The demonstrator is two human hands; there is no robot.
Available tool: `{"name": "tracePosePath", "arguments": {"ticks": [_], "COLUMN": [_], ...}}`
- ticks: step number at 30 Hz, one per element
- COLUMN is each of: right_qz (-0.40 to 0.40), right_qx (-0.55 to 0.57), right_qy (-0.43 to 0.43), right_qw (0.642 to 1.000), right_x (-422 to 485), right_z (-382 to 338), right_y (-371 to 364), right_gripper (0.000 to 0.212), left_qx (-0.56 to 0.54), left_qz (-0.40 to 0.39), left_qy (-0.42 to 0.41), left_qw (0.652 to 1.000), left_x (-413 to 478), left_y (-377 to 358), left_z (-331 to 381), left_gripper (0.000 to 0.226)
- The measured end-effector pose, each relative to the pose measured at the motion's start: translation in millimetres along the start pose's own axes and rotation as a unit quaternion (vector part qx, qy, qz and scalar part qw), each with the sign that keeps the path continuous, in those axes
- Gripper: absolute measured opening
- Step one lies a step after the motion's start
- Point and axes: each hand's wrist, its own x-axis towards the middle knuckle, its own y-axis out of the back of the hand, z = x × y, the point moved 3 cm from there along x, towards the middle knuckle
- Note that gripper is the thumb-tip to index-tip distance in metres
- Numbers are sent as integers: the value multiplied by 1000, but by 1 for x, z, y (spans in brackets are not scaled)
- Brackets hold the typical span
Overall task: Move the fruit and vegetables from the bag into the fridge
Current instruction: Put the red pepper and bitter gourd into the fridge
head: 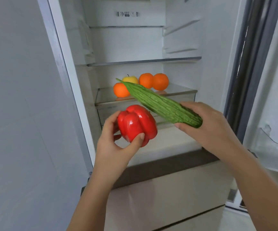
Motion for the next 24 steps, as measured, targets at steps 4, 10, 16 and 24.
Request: {"name": "tracePosePath", "arguments": {"ticks": [4,10,16,24], "right_qz": [13,53,64,57], "right_qx": [2,60,51,14], "right_qy": [26,56,97,136], "right_qw": [1000,995,992,989], "right_x": [46,110,170,248], "right_z": [-3,-6,0,19], "right_y": [3,-1,-4,4], "right_gripper": [52,48,48,52], "left_qx": [4,21,60,156], "left_qz": [20,37,38,42], "left_qy": [-45,-104,-127,-178], "left_qw": [999,994,989,971], "left_x": [44,93,153,211], "left_y": [-3,-4,-9,-21], "left_z": [9,22,32,52], "left_gripper": [68,71,82,77]}}
